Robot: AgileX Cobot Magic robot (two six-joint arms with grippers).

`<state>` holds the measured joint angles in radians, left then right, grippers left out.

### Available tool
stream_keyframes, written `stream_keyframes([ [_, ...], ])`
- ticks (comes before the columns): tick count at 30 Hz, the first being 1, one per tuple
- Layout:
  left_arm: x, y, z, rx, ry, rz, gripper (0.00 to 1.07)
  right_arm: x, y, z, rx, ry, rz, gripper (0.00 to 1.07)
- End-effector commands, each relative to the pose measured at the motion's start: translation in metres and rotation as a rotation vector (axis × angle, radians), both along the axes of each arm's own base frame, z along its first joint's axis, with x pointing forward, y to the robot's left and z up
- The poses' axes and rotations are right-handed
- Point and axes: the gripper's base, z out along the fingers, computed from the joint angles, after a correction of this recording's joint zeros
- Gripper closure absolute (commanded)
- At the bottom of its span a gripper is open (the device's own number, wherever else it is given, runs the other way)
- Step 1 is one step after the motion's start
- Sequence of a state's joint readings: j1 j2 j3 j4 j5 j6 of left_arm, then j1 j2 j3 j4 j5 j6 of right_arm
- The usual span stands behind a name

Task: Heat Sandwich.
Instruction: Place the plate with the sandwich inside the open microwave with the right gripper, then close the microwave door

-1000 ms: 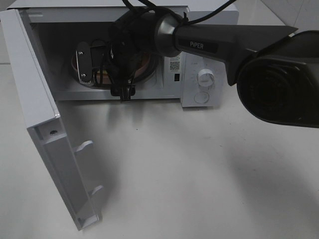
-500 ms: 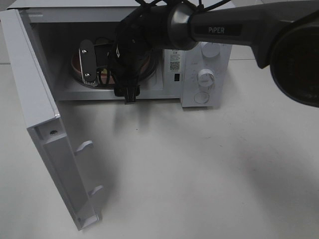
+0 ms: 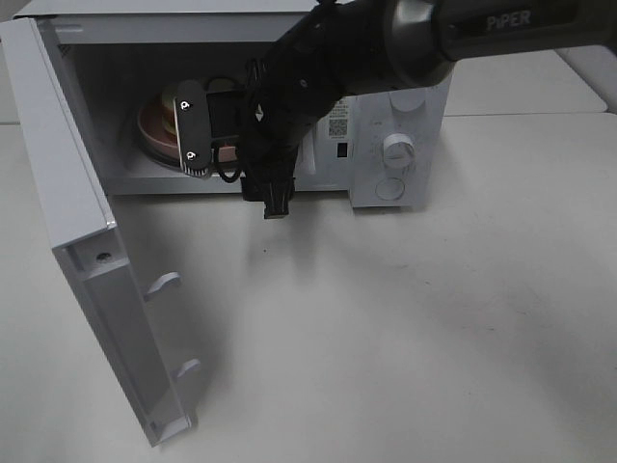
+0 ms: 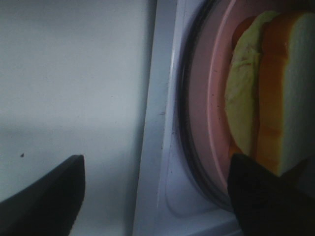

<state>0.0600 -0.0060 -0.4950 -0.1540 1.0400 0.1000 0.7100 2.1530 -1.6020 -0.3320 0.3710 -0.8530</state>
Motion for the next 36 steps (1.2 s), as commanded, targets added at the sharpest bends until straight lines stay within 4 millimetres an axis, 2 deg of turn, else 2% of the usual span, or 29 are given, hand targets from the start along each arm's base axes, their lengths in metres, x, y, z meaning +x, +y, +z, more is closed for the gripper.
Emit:
stream_keyframes([
  [1, -0.003, 0.000, -0.001, -0.006, -0.024, 0.001, 0.05, -0.012, -0.007, 0.008, 0.016, -0.003, 0.004, 0.31],
  [8, -0.003, 0.000, -0.001, -0.006, -0.024, 0.001, 0.05, -0.040, -0.026, 0.017, 0.029, 0.044, -0.041, 0.31],
  [11, -0.003, 0.000, -0.001, -0.006, -0.024, 0.001, 0.05, -0.047, -0.031, 0.019, 0.034, 0.055, -0.055, 0.31],
  [25, -0.003, 0.000, -0.001, -0.006, -0.024, 0.001, 0.05, -0.101, -0.079, 0.033, 0.078, 0.126, -0.171, 0.31],
  [31, -0.003, 0.000, -0.001, -0.006, -0.024, 0.001, 0.05, -0.128, -0.104, 0.041, 0.154, 0.170, -0.299, 0.31],
  [33, -0.003, 0.000, -0.001, -0.006, -0.024, 0.001, 0.05, -0.131, -0.107, 0.042, 0.174, 0.179, -0.327, 0.31],
  [36, -0.003, 0.000, -0.001, -0.006, -0.024, 0.001, 0.05, -0.146, -0.120, 0.049, 0.246, 0.208, -0.441, 0.31],
])
